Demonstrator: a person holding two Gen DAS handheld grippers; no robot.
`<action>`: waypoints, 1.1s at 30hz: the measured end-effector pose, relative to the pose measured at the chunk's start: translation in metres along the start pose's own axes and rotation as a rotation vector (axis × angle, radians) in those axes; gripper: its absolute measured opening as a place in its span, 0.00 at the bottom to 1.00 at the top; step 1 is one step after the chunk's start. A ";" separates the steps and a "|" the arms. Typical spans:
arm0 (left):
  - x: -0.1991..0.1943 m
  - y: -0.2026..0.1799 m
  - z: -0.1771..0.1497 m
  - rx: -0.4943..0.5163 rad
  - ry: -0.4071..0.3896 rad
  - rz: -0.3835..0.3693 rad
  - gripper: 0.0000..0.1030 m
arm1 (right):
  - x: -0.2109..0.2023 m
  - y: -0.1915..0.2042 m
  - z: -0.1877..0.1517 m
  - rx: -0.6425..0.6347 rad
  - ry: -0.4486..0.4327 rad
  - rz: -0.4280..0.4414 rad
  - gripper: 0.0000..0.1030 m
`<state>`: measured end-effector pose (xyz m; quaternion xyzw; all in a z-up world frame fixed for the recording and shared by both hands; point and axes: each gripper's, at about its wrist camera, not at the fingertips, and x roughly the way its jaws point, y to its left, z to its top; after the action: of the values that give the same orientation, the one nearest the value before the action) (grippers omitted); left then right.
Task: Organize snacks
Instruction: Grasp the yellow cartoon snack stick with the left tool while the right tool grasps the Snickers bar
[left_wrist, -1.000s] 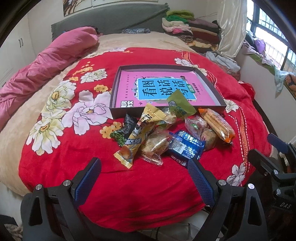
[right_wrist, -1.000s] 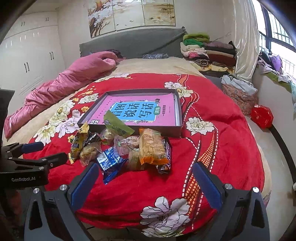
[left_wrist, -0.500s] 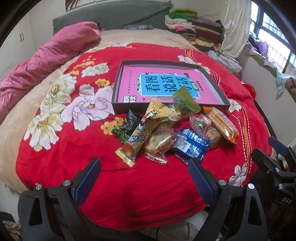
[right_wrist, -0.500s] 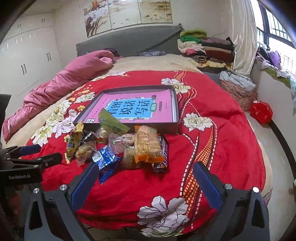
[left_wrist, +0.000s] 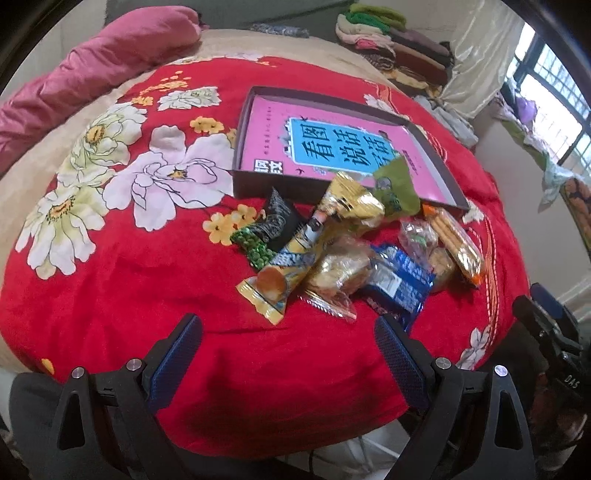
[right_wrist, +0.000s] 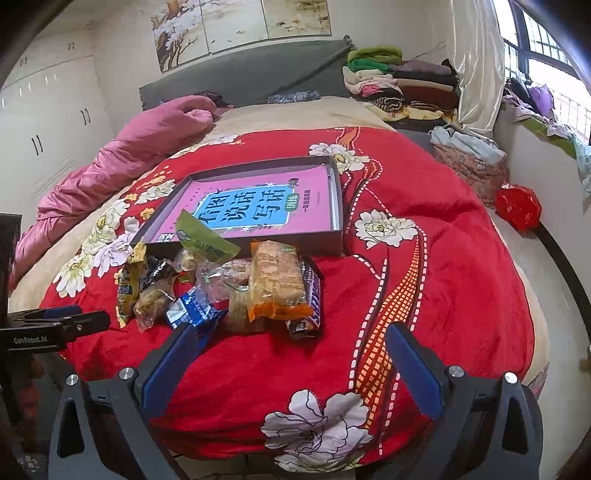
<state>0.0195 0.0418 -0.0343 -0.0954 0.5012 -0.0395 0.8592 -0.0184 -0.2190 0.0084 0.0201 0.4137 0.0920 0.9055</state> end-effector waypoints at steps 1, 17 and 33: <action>-0.001 0.000 0.002 0.001 -0.017 -0.002 0.90 | 0.001 -0.001 0.000 0.001 0.000 -0.003 0.99; 0.037 -0.001 0.018 0.090 -0.002 -0.015 0.42 | 0.048 -0.025 0.000 0.072 0.132 -0.031 0.85; 0.052 0.003 0.029 0.089 -0.004 -0.016 0.42 | 0.092 -0.018 0.012 -0.060 0.155 -0.035 0.34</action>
<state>0.0701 0.0398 -0.0653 -0.0612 0.4964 -0.0686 0.8632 0.0522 -0.2198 -0.0539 -0.0213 0.4797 0.0899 0.8725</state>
